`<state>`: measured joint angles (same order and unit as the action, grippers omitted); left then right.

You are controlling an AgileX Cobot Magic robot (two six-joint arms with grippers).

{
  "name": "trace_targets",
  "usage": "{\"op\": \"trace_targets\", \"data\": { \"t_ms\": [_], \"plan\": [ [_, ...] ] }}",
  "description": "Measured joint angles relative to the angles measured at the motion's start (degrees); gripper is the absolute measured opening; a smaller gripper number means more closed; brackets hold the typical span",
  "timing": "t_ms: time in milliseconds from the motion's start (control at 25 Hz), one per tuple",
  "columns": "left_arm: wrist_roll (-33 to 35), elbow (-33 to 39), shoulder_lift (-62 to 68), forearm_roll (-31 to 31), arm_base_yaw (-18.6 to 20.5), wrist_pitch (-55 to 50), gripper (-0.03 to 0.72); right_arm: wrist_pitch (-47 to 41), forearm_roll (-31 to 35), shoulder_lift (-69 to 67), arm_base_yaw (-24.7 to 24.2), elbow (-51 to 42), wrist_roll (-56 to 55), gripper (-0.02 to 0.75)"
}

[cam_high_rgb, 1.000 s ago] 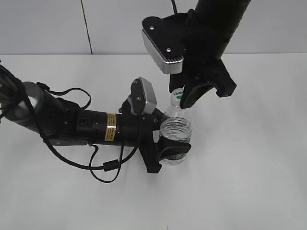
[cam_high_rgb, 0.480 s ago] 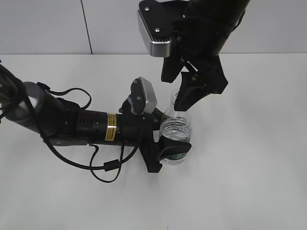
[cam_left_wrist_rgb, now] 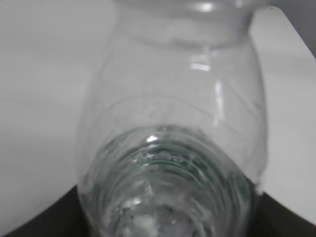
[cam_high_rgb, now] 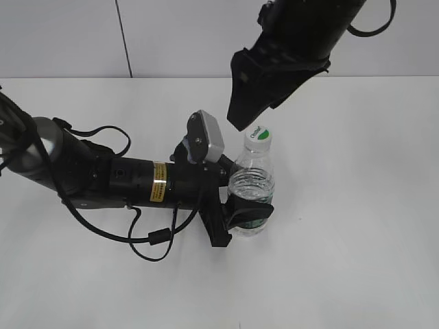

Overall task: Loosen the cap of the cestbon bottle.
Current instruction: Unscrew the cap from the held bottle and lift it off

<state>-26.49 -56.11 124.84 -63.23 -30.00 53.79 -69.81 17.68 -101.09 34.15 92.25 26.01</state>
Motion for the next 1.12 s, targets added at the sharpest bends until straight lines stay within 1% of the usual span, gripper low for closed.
{"op": "trace_targets", "data": {
  "t_ms": [40,160,280,440,640,1120],
  "plan": [
    [0.0,0.0,0.0,0.0,0.0,0.0,0.406,0.0,-0.43,0.0,0.0,0.0,-7.52,0.557],
    [0.0,0.0,0.0,0.0,0.0,0.0,0.406,0.0,-1.14,0.0,0.0,0.0,-22.76,0.531],
    [0.0,0.0,0.0,0.0,0.0,0.0,0.406,0.0,-1.34,0.0,0.0,0.0,-29.07,0.481],
    [0.0,0.0,0.0,0.0,0.0,0.0,0.406,0.0,-2.15,-1.26,0.0,0.0,-30.63,0.453],
    [0.0,0.0,0.0,0.0,0.0,0.0,0.406,0.0,-4.59,-3.23,0.0,-0.05,-32.18,0.45],
    [0.0,0.0,0.0,0.0,0.0,0.0,0.406,0.0,-4.58,-3.49,0.0,-0.05,-32.44,0.45]
  ]
}}
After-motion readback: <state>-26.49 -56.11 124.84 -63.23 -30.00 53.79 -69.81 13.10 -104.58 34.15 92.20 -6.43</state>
